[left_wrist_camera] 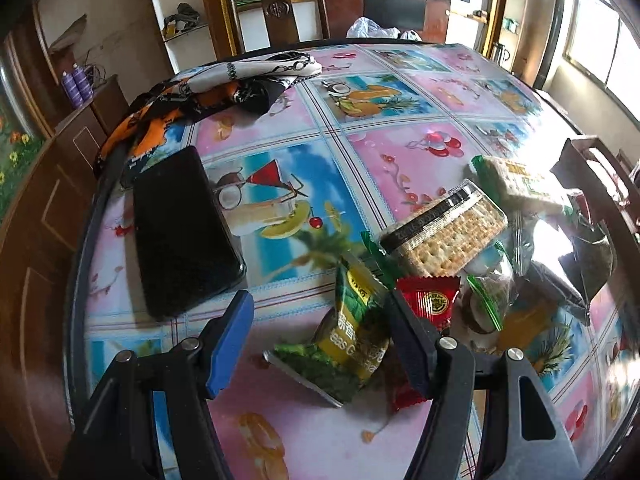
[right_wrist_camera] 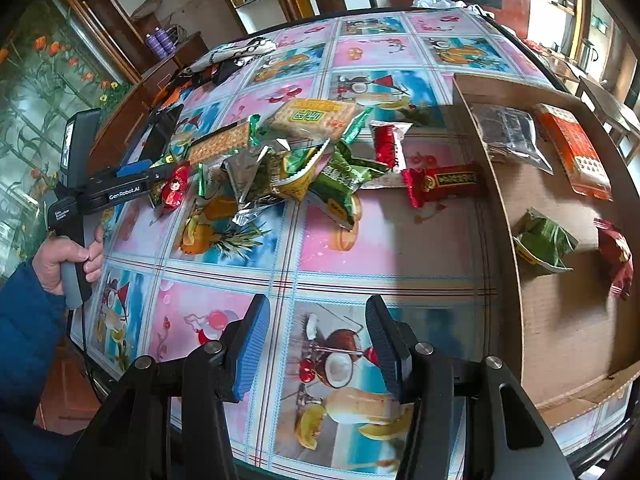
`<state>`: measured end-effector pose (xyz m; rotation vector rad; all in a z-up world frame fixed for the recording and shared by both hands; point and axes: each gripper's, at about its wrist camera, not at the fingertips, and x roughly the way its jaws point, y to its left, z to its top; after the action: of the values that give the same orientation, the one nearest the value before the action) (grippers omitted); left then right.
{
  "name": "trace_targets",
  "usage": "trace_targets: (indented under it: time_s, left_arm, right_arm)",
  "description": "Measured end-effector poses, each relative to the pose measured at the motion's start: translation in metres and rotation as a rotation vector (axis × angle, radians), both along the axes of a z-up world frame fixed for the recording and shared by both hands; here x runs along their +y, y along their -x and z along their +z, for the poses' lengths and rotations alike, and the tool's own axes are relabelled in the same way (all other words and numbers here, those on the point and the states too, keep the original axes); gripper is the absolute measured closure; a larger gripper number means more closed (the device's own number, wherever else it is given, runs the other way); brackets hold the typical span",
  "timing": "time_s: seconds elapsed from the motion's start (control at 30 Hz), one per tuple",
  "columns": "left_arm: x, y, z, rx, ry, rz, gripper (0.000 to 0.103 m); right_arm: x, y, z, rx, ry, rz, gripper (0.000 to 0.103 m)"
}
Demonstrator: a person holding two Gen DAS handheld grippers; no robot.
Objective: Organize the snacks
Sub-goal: 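Move both grippers back toward the snack pile, then grasp a green Peas Garlic bag with the left gripper while the right gripper grasps a red packet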
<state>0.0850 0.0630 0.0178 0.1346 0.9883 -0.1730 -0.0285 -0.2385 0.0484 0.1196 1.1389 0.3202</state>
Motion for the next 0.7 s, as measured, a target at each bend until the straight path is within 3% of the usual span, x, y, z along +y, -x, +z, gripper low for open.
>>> trace_targets:
  time_s: [0.1,0.13,0.4,0.57,0.63,0.7]
  left_arm:
    - [0.004,0.006,-0.004,0.007,0.041,0.008,0.045]
    - [0.003,0.007,-0.006,0.016,0.046,0.009,0.054]
    - [0.004,0.014,-0.005,0.009,0.061,0.016,0.054]
    - [0.007,0.006,-0.002,-0.002,0.061,0.024,0.034]
    - [0.008,0.001,-0.003,0.007,0.085,0.018,0.034]
    - [0.008,-0.002,-0.007,0.015,0.095,0.02,0.042]
  right_arm:
    - [0.007,-0.002,0.0,0.0,0.001,0.017,0.049]
    - [0.01,-0.003,0.0,0.001,-0.001,0.024,0.049]
    - [0.035,-0.011,0.005,0.002,-0.022,0.076,0.049]
    - [0.047,-0.01,0.003,0.006,-0.018,0.101,0.049]
    - [0.049,-0.008,0.003,0.008,-0.016,0.102,0.049]
    - [0.049,-0.007,0.002,0.009,-0.015,0.099,0.049]
